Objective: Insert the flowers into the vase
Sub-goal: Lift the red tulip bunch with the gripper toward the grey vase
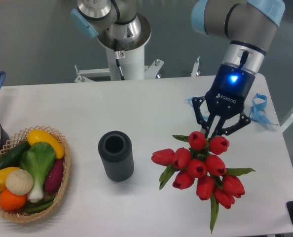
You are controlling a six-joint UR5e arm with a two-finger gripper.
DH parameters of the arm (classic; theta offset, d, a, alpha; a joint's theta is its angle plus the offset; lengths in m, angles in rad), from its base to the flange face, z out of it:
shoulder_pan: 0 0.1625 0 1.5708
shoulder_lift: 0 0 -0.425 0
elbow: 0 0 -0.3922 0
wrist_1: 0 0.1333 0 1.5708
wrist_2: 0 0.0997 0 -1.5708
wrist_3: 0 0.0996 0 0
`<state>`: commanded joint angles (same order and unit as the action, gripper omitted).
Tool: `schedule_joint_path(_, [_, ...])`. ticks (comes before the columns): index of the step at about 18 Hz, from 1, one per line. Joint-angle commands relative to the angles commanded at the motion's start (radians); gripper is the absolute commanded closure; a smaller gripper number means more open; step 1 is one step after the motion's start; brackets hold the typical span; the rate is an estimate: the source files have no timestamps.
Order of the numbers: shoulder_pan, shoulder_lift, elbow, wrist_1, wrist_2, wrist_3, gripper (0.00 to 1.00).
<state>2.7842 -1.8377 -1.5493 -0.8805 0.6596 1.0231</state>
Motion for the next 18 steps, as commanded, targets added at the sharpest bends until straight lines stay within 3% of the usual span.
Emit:
schedule_joint_path(11, [-0.015,0.002,-0.014,0.014,0.000,-0.038,0.91])
schedule_joint_path(13, [-0.046,-0.002,-0.011,0.026,-0.006,-0.035,0.91])
schedule_joint_path(15, [-0.072,-0.005,-0.017,0.076,-0.044,-0.037,0.91])
schedule_joint_path(18, [-0.089,-0.006,-0.026,0.084,-0.177,-0.035,0.91])
